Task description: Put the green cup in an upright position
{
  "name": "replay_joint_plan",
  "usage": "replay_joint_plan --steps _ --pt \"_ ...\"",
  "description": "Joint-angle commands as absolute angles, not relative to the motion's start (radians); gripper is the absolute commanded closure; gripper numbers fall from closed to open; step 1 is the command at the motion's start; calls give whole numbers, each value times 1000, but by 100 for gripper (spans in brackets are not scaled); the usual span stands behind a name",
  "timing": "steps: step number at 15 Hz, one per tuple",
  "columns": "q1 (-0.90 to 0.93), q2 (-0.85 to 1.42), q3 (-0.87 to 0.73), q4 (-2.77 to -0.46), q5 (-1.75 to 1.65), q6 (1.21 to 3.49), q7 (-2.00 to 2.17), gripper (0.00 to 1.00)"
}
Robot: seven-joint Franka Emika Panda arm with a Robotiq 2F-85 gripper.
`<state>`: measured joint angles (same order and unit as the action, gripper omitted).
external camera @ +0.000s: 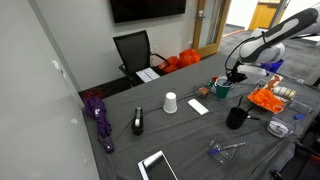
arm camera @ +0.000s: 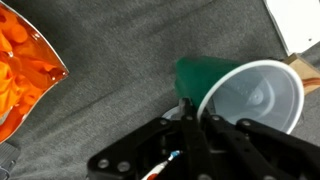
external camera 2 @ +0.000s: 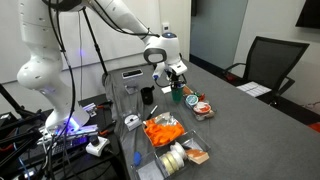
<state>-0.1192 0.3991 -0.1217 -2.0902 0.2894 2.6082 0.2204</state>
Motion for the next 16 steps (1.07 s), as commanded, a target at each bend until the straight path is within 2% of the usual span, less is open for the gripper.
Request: replay_joint_plan --steps 1,16 --pt "-162 392 -89 -2132 328 2658 141 99" --pt "-151 476 -51 -2143 387 2835 214 97"
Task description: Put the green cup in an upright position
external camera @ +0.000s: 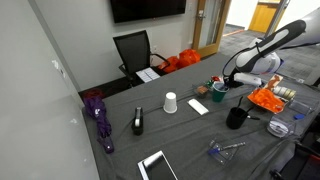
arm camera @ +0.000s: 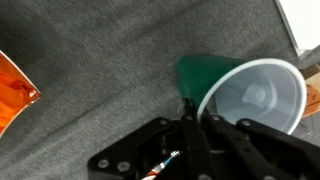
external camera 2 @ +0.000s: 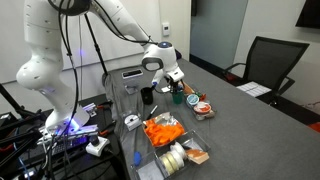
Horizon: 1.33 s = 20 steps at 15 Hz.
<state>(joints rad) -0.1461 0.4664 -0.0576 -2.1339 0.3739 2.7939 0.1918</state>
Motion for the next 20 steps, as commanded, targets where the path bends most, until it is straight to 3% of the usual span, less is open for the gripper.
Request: replay_joint_plan --steps 1,2,4,12,20 --pt "-151 472 -52 -2144 386 2832 221 70" --pt "-151 470 -54 -2144 385 2827 229 69" --pt "-147 468 -60 -2146 379 2829 246 57" --pt "-136 446 -63 -2149 381 2798 301 2" --pt "-133 406 -48 -2150 396 2775 330 0"
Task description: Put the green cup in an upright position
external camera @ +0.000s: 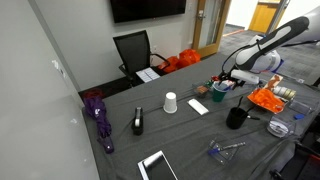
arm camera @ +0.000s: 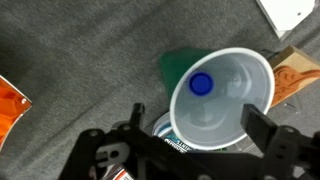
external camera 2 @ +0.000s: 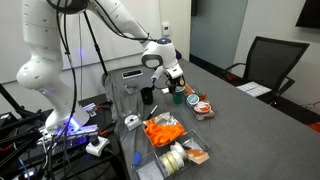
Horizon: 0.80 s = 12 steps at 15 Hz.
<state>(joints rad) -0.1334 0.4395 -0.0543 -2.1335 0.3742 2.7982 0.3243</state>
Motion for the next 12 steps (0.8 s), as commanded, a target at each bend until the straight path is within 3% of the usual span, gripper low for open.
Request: replay_joint_plan --steps 1,12 --pt "-133 402 -48 -2150 397 2773 331 0" --pt "41 306 -218 -2118 106 2574 680 0"
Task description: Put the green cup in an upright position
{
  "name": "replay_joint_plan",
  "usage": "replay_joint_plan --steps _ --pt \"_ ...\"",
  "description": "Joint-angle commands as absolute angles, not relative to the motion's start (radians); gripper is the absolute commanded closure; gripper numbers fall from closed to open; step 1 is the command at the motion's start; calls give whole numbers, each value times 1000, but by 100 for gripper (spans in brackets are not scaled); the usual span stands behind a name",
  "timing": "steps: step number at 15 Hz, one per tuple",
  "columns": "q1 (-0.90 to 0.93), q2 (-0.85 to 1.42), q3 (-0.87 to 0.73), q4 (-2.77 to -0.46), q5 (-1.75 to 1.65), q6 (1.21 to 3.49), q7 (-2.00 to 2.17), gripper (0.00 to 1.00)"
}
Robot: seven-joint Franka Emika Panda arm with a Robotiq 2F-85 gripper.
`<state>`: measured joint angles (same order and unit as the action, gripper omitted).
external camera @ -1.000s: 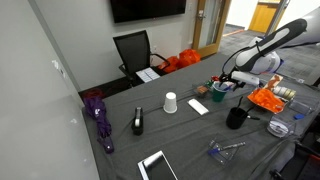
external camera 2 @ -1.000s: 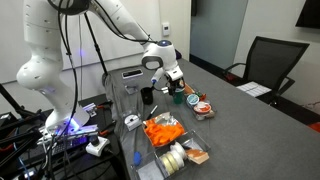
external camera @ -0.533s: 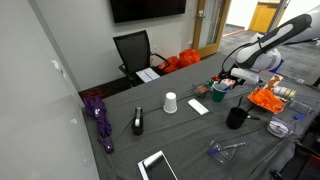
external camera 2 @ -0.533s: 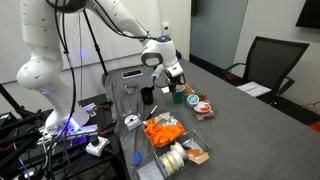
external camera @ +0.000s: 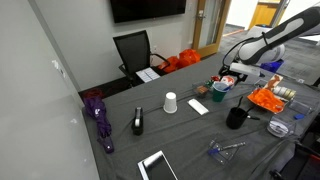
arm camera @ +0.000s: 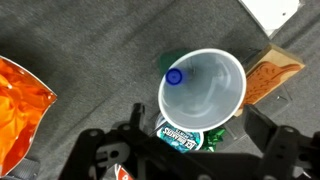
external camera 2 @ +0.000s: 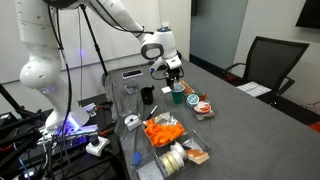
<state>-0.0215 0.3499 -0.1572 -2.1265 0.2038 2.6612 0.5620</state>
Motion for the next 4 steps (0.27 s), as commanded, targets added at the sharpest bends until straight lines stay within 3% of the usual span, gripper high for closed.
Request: replay_joint_plan --steps 1,4 --pt "61 302 -234 -2105 48 2541 737 0" --pt "65 283 -227 -2070 -44 2433 822 0"
